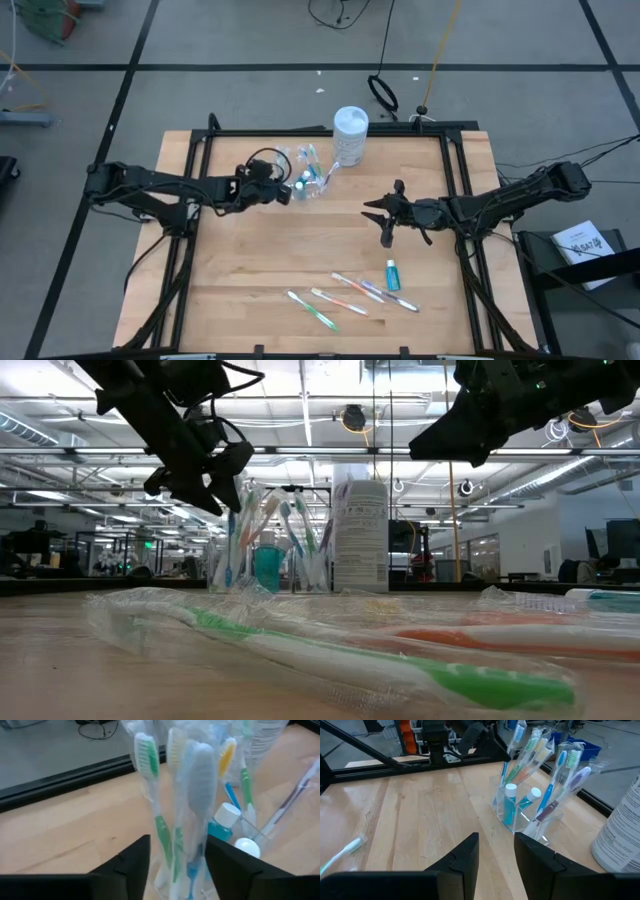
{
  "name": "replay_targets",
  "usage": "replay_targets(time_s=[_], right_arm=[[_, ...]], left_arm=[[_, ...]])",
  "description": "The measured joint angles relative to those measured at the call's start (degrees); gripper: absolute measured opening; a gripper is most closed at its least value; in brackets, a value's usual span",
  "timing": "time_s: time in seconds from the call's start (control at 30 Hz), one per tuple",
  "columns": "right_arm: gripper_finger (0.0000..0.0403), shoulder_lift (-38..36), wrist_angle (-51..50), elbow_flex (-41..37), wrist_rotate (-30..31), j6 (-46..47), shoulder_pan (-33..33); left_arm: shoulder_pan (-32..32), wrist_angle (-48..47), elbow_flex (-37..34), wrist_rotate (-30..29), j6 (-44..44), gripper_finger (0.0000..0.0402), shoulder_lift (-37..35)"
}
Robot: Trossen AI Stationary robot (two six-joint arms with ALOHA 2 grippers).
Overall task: Pick & Place toothbrushing station
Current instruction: Put the blue toothbrush into the transparent organizer, then put the green toothbrush into the transparent organizer
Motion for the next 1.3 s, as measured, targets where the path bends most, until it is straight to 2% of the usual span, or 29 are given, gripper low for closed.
replay_targets(time_s=[0.17, 0.4, 0.47, 0.57, 0.7, 0.77, 0.87, 1.1, 1.17, 1.3], right_arm=[[0.0116, 0.00, -0.02, 0.00, -0.12, 0.00, 0.00], [0.0116, 0.00, -0.35, -0.02, -0.13, 0.00, 0.00], [0.0116, 0.00, -0.95, -0.01, -0.16, 0.00, 0.01], [0.0116, -0.02, -3.53, -0.02, -0.42, 0.03, 0.02], [0.0116, -0.02, -8.82, -0.02, -7.09, 2.51, 0.00], [0.0116, -0.02, -10.10, -0.04, -10.93, 4.87, 0.01], [0.0116, -0.04, -9.82, -0.04, -13.53, 6.30, 0.02], [0.0116, 0.24, -10.02, -0.04, -13.56, 8.04, 0.02], [0.0116, 0.24, -10.01, -0.04, -13.57, 8.73, 0.02], [0.0116, 0.35, -10.01, -0.04, -13.55, 8.81, 0.02]], left_arm=[[0.00, -0.38, 0.74, -1.35, 2.64, 0.0223, -1.20], [-0.34, -0.10, 6.38, -0.88, 8.85, 0.0230, -4.86], [-1.03, 0.30, 8.04, 1.52, 9.11, 0.0230, -5.35], [-2.92, 2.39, 8.55, 9.28, 12.50, 0.0230, -5.38], [-6.49, 5.00, 8.57, 14.99, 14.30, 0.0230, -3.36], [-8.56, 6.48, 8.57, 16.01, 14.30, 0.0230, -1.93], [-11.53, 9.27, 8.57, 16.44, 14.54, 0.0230, 0.18], [-17.33, 18.65, 8.57, 16.72, 17.97, 0.0230, 6.77], [-18.30, 22.28, 8.57, 19.76, 20.69, 0.0230, 9.04], [-19.93, 28.75, 8.57, 30.45, 25.77, 0.0230, 13.57]])
